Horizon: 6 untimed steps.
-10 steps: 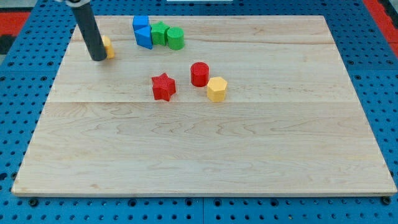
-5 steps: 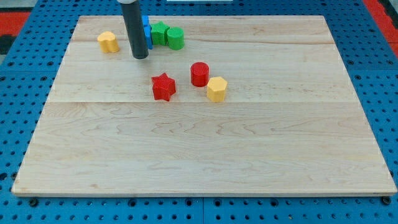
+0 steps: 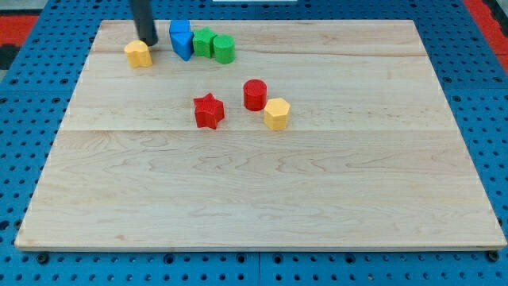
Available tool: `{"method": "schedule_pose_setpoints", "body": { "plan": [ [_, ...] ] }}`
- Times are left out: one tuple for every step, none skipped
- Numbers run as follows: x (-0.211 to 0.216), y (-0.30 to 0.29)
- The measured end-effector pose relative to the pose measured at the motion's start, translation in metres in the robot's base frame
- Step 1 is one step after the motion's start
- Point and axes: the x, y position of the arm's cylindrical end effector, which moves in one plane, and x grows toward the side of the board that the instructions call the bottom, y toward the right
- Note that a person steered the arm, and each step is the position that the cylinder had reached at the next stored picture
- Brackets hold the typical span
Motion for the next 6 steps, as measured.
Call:
{"method": "schedule_pose_setpoints", "body": {
  "plan": [
    [-0.014, -0.005],
    [-0.023, 0.043],
    [-0.029, 0.048],
    [-0.027, 0.081],
    [0.016, 0.128],
    [0.048, 0.168]
  ]
}}
